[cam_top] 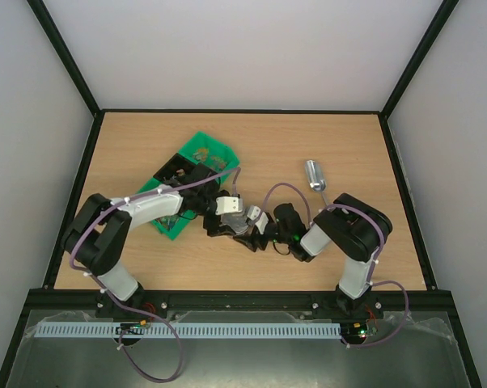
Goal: Pack the candies
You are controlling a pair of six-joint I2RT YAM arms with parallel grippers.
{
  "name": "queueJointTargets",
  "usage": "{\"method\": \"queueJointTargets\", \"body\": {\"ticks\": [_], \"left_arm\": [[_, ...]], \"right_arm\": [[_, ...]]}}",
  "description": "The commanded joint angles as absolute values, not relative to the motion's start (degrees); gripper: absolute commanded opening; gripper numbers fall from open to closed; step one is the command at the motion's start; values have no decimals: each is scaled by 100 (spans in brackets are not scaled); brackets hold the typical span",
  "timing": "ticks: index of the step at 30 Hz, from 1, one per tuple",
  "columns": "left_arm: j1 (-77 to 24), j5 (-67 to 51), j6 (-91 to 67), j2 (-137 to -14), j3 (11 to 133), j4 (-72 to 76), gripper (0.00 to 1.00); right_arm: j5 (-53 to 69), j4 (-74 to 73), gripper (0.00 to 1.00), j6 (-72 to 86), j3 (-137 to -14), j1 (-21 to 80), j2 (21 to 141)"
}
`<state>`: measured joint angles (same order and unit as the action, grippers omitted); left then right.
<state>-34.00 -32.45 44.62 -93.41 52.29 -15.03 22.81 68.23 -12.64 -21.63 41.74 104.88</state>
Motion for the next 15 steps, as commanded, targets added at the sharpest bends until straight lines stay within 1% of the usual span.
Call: {"method": "queueJointTargets", "body": {"ticks": [1, 4, 7, 11, 15], "left_arm": [[-3144, -3485, 5958, -9681, 5735, -2430, 89], [-3141, -3608, 6852, -9893, 6059, -3021, 89], [-3146, -3457, 7094, -10045, 6313, -3179, 93], [-3037, -3400, 6054, -10019, 6470, -2946, 97], [-2953, -3360, 4783, -9462, 5893, -2329, 100]], "right_arm": [[3127, 6313, 44, -1733, -1933, 4242, 10433], [3180, 6290, 44, -1723, -1945, 4244, 10424], [3135, 6275, 44, -1657, -1973, 4238, 10444], [2795, 6200, 43, -1255, -2120, 4237, 10538], [2346, 6222, 43, -843, -2203, 4245, 10617]]}}
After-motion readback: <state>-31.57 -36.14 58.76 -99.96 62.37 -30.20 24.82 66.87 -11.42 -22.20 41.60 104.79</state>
